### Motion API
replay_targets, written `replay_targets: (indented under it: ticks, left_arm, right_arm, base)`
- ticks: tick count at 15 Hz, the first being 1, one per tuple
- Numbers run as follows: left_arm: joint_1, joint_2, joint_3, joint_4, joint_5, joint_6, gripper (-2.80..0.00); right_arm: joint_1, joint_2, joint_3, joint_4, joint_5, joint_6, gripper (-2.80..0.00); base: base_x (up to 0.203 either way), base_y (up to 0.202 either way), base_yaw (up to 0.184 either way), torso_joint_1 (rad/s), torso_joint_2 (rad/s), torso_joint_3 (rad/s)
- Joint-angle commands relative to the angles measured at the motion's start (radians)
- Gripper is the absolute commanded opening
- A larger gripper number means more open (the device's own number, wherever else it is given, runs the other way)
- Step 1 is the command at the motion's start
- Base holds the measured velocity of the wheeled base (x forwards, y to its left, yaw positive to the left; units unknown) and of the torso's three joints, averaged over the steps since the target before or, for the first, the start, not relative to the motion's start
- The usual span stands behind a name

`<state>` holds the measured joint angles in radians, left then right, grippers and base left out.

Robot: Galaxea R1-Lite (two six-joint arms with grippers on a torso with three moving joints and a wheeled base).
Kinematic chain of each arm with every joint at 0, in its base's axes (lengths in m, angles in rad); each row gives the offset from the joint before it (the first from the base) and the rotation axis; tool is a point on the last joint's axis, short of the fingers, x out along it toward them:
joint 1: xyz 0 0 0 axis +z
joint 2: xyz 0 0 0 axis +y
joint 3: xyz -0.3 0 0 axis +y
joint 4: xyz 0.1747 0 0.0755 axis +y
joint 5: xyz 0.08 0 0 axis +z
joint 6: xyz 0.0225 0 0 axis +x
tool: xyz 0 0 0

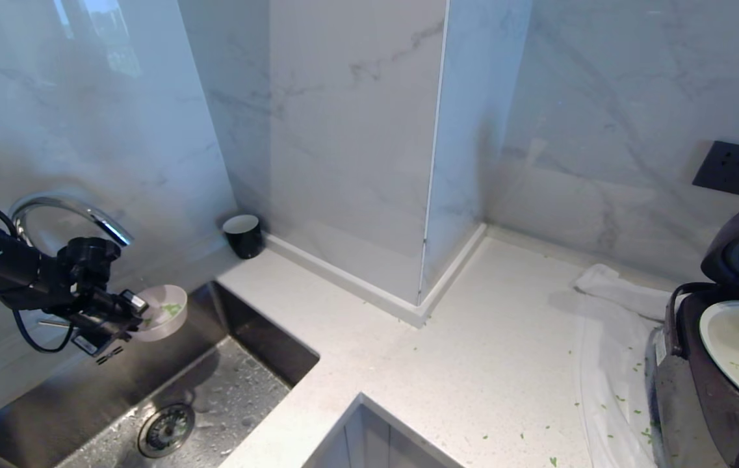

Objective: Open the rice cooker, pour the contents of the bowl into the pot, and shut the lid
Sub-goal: Fill a bowl with water from the tap

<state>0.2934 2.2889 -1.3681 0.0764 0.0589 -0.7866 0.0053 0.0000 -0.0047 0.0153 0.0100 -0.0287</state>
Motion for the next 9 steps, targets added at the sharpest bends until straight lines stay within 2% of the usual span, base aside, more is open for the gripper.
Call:
replay_targets:
  ticks: [1,9]
  left_arm:
    - [0.0,0.001,-0.002,0.0,0.001,-0.005,-2.8]
    - [-0.002,0.001,0.0,0.001,0.001,-0.005,-2.8]
  right_arm:
    - [0.001,0.0,0.0,0.0,0.0,0.0,-2.8]
    - [0.0,0.0,0.0,0.0,0.0,0.0,-2.8]
  base:
    - [0.0,0.0,0.0,0.0,0.0,0.0]
    - [0.0,0.0,0.0,0.0,0.0,0.0]
